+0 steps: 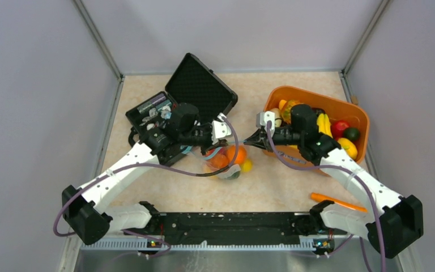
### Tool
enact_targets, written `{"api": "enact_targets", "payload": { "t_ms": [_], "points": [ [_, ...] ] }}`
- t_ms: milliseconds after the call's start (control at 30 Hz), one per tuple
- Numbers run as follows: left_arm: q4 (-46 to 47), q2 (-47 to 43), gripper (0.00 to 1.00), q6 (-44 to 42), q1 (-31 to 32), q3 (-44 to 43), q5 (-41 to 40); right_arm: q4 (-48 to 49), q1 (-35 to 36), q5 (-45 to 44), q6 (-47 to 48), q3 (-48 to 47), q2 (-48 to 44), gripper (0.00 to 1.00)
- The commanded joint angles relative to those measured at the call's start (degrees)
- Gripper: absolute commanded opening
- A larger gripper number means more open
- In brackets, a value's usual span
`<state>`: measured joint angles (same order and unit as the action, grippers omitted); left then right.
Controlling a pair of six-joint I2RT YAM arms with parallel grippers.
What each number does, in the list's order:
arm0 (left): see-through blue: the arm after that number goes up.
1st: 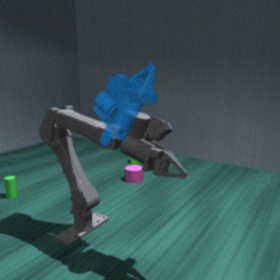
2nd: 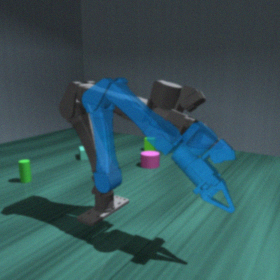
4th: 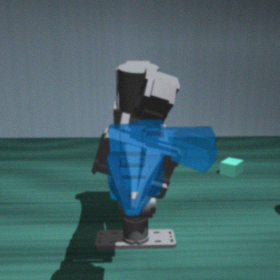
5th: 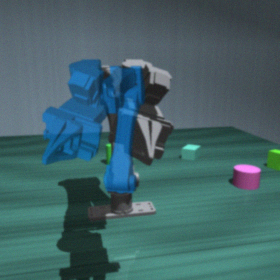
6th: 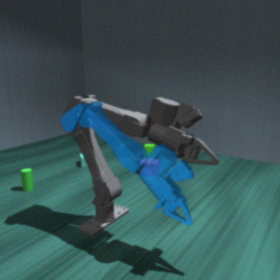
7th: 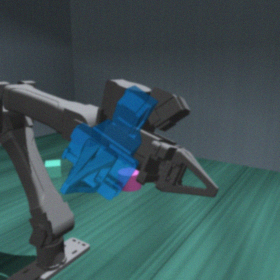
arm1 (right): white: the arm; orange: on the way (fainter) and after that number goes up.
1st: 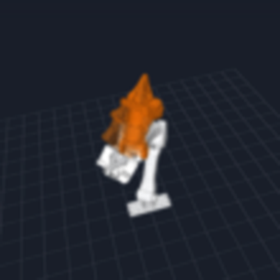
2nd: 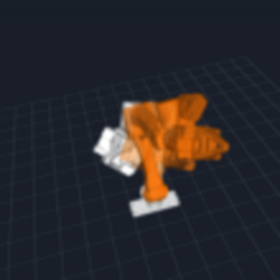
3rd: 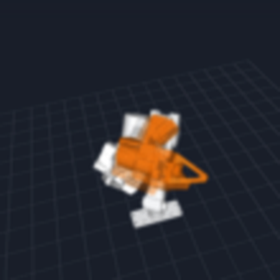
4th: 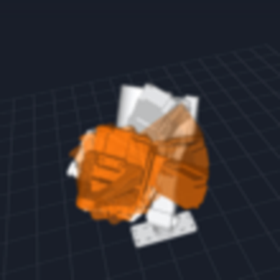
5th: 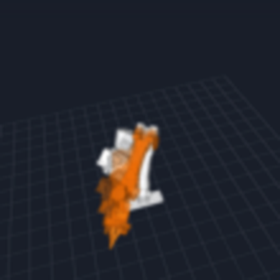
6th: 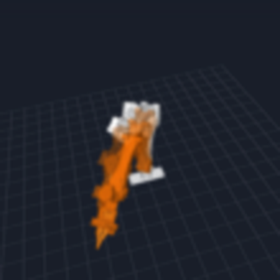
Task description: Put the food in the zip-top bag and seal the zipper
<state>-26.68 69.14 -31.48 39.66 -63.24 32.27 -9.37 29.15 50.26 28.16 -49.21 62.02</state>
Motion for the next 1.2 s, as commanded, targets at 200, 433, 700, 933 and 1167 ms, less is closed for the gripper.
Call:
{"api": "enact_targets", "payload": {
  "t_ms": [200, 433, 700, 933, 1167],
  "points": [
    [2.92, -1.29, 0.0, 3.16, -1.17, -0.78, 5.14, 2.73, 0.96, 2.17, -2.04, -2.03, -1.31, 0.48],
    [2.93, 1.61, 0.0, 3.02, 0.33, -3.91, 7.54, 2.31, 2.98, -1.39, -0.1, -2.38, 0.0, 0.6],
    [5.47, 3.0, 0.0, 4.28, 1.7, -4.98, 8.32, 4.06, 4.3, -0.92, -0.51, -2.8, 2.62, 0.49],
    [3.99, 4.36, 0.0, 3.59, 2.35, -5.87, 7.23, 3.67, 5.13, 0.04, 0.46, -3.44, 3.88, 0.38],
    [3.55, 4.84, 0.0, 3.2, 2.57, -6.26, 7.03, 3.15, 5.28, 0.24, 0.8, -3.87, 4.45, 0.19]
  ]
}}
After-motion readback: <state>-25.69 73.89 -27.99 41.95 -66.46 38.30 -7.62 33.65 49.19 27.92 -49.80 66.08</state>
